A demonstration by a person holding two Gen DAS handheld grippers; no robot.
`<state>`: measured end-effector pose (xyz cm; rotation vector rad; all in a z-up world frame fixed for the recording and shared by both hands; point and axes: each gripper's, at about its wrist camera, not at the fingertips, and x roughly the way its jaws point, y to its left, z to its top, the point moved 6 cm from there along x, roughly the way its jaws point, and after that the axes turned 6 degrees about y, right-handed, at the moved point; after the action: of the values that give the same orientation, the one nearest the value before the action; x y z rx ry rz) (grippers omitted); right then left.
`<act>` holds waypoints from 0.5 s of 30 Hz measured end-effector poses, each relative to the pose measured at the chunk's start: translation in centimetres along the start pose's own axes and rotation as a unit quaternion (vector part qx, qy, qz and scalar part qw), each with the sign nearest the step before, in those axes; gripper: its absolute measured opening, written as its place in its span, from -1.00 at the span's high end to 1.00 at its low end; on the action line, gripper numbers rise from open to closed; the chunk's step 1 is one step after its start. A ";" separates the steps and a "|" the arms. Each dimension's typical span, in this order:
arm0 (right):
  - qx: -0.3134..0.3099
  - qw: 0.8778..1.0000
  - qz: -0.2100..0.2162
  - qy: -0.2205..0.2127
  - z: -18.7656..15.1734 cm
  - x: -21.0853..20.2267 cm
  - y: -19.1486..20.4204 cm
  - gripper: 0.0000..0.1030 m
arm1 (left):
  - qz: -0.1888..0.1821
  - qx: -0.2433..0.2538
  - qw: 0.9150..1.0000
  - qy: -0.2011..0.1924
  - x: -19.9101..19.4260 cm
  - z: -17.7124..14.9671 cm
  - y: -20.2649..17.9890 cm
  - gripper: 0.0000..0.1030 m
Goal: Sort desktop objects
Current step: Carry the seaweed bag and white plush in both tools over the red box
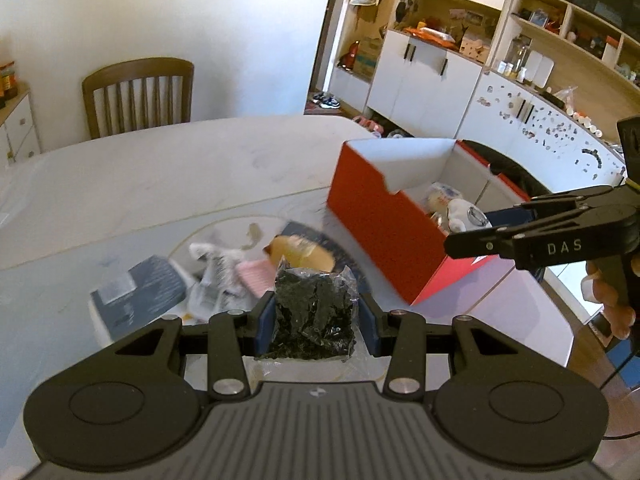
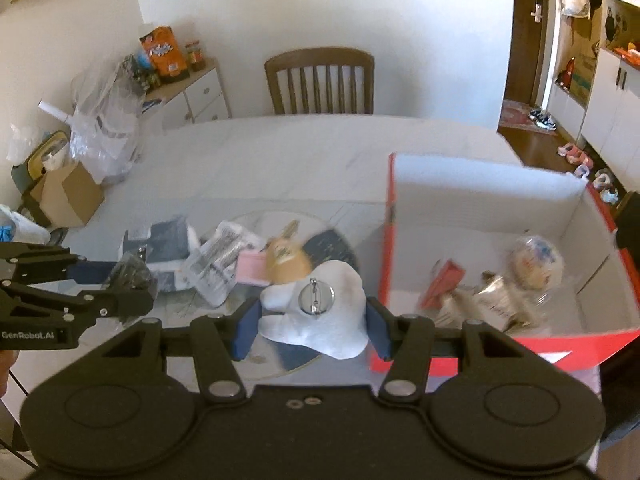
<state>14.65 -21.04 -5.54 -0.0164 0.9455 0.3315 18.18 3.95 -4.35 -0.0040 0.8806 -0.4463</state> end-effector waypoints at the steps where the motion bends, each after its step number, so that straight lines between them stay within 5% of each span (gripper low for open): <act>1: -0.001 1.000 -0.002 -0.003 0.2 -0.3 -0.5 -0.07 | 0.000 0.001 1.000 -0.001 0.1 0.3 -0.3 0.18; 15: -0.001 1.000 -0.013 -0.014 1.4 -2.3 -7.7 -0.07 | 0.000 0.023 1.000 -0.015 2.8 4.8 -5.9 0.18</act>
<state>16.74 -28.73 -3.91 -0.0259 0.9162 0.3077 21.04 -3.30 -2.27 0.0325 0.8403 -0.4652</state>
